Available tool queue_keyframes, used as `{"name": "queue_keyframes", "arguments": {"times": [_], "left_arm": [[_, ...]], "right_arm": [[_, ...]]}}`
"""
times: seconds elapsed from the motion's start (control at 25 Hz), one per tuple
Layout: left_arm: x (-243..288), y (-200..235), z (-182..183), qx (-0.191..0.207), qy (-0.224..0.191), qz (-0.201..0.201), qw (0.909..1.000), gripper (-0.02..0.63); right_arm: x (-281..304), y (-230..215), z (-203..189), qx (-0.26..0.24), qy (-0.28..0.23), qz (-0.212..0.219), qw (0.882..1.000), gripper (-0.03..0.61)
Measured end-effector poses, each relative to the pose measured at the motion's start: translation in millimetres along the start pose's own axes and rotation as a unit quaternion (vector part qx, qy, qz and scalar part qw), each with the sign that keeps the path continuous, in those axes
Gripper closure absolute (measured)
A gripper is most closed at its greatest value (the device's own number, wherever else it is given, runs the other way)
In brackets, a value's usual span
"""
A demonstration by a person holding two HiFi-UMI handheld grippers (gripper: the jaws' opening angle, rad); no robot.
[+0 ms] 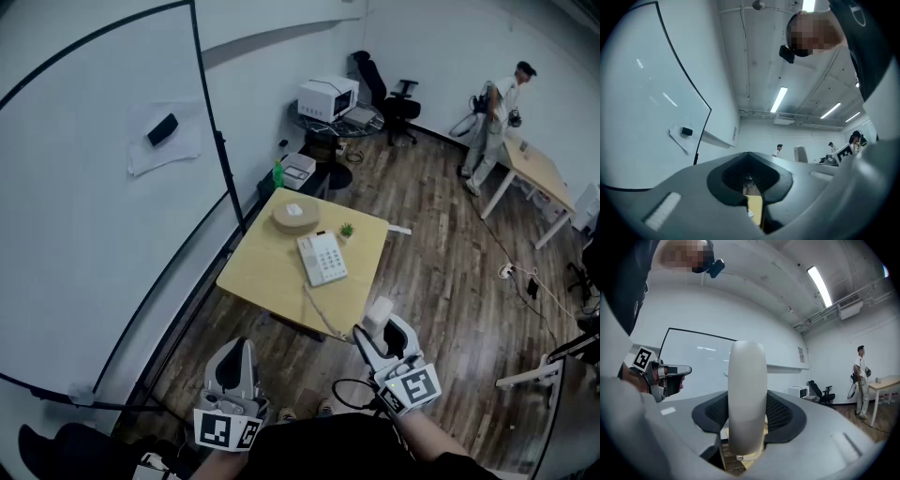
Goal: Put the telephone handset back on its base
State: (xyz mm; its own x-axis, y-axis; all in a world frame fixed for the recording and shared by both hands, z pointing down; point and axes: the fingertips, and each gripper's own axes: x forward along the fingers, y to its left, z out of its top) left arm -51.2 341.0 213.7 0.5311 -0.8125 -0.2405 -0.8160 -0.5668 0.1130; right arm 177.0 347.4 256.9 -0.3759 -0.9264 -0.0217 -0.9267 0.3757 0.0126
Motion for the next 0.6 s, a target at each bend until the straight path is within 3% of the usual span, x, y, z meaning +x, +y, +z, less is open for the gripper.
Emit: {"name": "queue_keyframes", "arguments": {"times": [0.6], "left_arm": [[1.3, -7.0, -3.2, 0.001, 0.002, 0.001, 1.0, 0.614]], "right_arm": [[-5.5, -1.0, -1.4, 0.034, -0.012, 0.011, 0.999, 0.356]]}}
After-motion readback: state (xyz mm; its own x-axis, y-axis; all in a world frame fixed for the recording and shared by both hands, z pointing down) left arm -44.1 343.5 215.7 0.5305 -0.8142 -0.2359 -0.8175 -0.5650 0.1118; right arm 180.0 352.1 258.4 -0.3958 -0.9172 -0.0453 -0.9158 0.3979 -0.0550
